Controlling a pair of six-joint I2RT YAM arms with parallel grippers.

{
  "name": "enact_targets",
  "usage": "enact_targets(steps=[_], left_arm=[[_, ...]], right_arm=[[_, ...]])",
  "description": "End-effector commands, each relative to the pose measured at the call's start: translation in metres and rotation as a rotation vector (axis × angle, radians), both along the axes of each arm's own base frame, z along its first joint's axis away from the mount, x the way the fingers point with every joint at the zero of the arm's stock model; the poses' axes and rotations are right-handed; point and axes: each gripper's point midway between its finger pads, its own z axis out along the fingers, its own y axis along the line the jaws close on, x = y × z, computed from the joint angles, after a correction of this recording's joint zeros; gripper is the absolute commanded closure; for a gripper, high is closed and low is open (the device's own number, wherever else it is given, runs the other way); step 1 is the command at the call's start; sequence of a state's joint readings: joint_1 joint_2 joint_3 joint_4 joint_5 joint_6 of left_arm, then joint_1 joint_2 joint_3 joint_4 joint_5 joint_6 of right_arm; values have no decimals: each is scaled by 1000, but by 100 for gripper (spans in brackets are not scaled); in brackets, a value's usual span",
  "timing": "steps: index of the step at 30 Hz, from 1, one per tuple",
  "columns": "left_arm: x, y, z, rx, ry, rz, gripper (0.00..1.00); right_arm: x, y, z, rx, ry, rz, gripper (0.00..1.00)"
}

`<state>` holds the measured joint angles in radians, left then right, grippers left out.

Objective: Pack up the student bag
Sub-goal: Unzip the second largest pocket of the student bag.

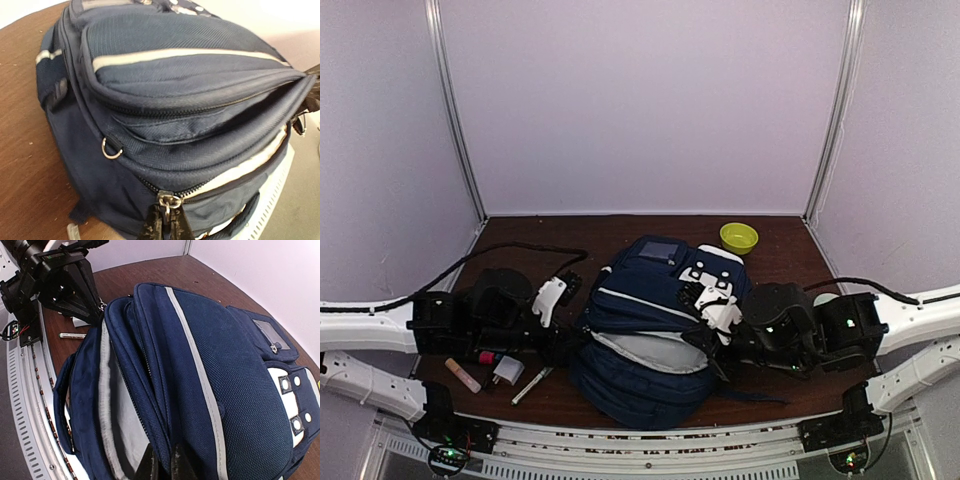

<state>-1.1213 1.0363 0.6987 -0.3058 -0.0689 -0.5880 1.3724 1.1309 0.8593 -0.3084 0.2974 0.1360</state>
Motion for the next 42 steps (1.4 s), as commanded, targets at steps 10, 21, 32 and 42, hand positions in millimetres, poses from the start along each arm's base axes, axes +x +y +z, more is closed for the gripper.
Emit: enact_targets(steps=[10,21,32,42], left_arm=[[20,82,-34,315,67,229,100],[27,74,-11,293,96,183,67],[3,152,-24,207,205,549,2],[-49,205,-88,398,473,737,11]], right_arm=[[26,2,31,-9,-85,-107,100],[32,11,44,12,-106,-121,100],[42,46,33,-19,-95,-138,100],[35,62,18,-10,-31,-95,100]])
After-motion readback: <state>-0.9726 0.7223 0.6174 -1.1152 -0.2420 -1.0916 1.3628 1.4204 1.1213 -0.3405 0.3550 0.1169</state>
